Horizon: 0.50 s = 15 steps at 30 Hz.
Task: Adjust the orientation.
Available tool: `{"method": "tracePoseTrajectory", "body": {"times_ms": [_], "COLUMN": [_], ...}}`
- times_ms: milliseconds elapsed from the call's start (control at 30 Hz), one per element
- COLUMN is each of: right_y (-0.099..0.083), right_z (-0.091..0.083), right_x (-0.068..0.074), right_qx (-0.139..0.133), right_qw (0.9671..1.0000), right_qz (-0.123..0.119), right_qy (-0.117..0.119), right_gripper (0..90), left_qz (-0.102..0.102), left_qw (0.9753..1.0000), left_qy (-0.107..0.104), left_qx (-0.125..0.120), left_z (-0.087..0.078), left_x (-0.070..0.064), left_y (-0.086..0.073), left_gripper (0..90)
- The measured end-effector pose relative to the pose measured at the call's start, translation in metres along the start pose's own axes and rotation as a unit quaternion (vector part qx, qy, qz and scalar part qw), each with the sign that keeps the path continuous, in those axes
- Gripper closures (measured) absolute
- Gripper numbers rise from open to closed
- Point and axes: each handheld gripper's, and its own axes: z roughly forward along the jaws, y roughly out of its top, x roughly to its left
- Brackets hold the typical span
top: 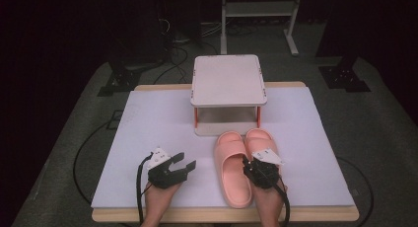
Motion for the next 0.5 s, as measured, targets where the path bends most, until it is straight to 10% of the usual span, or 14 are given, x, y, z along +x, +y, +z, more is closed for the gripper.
{"method": "tracePoseTrajectory", "body": {"times_ms": [500], "right_y": [-0.0002], "right_z": [-0.0014], "right_x": [0.0004], "right_qx": [-0.002], "right_qw": [0.9997], "right_qz": [0.015], "right_qy": [-0.018], "right_gripper": [76.1], "left_qz": [-0.006], "left_qw": [1.0], "left_qy": [0.003], "left_qx": [-0.005], "left_z": [-0.0035], "left_x": [0.0037], "left_y": [-0.0029], "left_gripper": [39.8]}}
